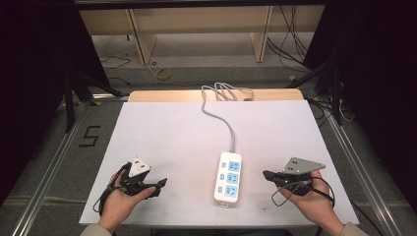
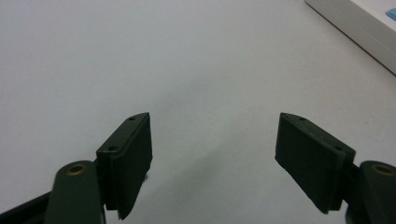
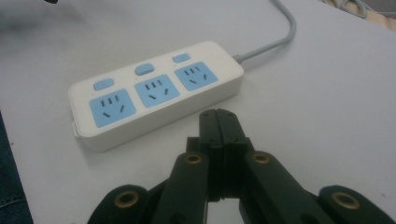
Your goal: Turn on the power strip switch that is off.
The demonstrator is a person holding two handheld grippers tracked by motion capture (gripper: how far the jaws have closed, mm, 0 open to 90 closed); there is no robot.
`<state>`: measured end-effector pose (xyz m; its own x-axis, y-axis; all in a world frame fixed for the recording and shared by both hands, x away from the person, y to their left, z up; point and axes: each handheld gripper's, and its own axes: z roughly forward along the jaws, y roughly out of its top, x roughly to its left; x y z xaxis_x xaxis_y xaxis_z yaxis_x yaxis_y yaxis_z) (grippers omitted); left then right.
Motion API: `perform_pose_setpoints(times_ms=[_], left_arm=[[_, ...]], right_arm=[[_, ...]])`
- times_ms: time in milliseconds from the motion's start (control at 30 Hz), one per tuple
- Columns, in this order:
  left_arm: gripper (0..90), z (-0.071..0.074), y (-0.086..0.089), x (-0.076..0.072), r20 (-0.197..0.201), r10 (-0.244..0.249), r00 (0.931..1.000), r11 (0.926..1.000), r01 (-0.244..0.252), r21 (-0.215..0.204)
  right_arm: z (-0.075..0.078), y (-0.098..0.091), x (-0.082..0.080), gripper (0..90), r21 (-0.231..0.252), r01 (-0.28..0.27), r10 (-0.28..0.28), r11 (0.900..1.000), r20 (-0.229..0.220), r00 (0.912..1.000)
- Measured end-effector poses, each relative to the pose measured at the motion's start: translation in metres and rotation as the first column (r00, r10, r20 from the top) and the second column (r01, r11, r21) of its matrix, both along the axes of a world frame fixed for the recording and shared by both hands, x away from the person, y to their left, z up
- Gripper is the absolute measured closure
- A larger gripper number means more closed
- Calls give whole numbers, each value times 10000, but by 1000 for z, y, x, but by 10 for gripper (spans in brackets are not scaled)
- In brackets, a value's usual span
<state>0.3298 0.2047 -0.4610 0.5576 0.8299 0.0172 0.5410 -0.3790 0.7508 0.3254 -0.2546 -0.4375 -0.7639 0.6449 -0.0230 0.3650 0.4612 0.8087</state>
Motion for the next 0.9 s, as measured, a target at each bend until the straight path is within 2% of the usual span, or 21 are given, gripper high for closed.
perform_pose_setpoints(times_ms=[900], left_arm=[[267,0,-2,0,-4,-90,10000,10000,90,12]], right_arm=[[2,29,11,900,-85,-578,578,9983,-45,9983]])
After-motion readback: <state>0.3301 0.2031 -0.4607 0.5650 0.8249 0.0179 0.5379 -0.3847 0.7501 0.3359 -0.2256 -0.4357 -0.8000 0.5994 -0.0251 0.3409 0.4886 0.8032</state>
